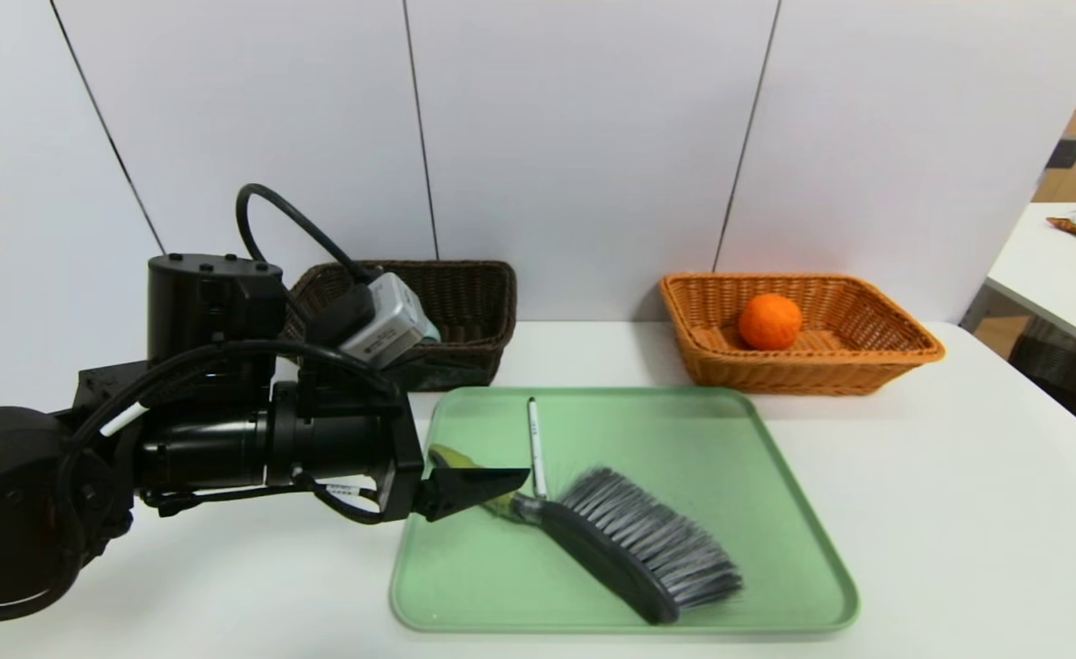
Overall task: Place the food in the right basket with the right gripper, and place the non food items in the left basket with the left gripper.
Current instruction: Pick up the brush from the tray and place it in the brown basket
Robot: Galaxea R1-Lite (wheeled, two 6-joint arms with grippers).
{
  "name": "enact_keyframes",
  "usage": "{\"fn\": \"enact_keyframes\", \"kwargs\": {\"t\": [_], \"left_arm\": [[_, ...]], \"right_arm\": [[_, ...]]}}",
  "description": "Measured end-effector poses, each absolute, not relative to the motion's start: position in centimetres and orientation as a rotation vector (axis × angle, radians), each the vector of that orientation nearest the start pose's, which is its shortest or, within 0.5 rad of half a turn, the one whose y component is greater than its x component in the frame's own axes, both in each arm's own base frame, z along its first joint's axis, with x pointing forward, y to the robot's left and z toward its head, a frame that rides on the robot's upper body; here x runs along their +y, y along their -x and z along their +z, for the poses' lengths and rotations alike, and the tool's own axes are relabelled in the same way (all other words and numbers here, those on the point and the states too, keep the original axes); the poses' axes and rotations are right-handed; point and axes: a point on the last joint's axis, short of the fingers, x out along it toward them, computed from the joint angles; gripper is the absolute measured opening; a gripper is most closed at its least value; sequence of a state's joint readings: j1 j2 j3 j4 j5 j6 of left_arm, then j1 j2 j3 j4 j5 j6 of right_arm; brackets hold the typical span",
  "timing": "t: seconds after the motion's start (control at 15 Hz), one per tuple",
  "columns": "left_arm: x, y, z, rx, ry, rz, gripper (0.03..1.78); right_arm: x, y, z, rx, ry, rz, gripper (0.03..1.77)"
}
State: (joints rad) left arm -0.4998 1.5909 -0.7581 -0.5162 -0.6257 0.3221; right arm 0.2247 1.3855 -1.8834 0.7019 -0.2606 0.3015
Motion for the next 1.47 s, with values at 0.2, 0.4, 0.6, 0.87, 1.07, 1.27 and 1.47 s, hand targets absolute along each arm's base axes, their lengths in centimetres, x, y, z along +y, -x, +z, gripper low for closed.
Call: {"fn": "enact_keyframes", "kwargs": {"t": [0.2, 0.4, 0.6, 0.87, 1.07, 1.27, 1.47], "left_arm": [[-13.8, -22.6, 19.3, 0.168, -0.309, -1.165, 1.69], [-12.9, -21.3, 19.1, 0.258, -0.406, -1.077, 1.69], [-12.2, -20.2, 19.5, 0.259, -0.435, -1.025, 1.69], [-11.9, -19.3, 21.3, 0.332, -0.421, -0.992, 1.69], [-12.2, -19.6, 22.8, 0.333, -0.429, -0.966, 1.69], [-12.9, -19.5, 21.6, 0.303, -0.456, -0.989, 1.69], [-13.9, -19.7, 20.1, 0.232, -0.493, -1.029, 1.69]], "right_arm": [[3.0, -15.8, 41.9, 0.23, -0.164, -0.063, 1.69], [2.8, -15.0, 40.9, 0.332, -0.072, -0.056, 1.69], [2.4, -13.4, 39.5, 0.476, -0.031, -0.052, 1.69], [1.9, -10.8, 36.7, 0.726, -0.019, -0.016, 1.69], [1.2, -7.6, 35.2, 0.739, -0.022, -0.015, 1.69], [0.6, -4.8, 33.5, 0.721, -0.036, -0.026, 1.69], [0.3, -3.8, 31.9, 0.653, -0.067, -0.052, 1.69]]}}
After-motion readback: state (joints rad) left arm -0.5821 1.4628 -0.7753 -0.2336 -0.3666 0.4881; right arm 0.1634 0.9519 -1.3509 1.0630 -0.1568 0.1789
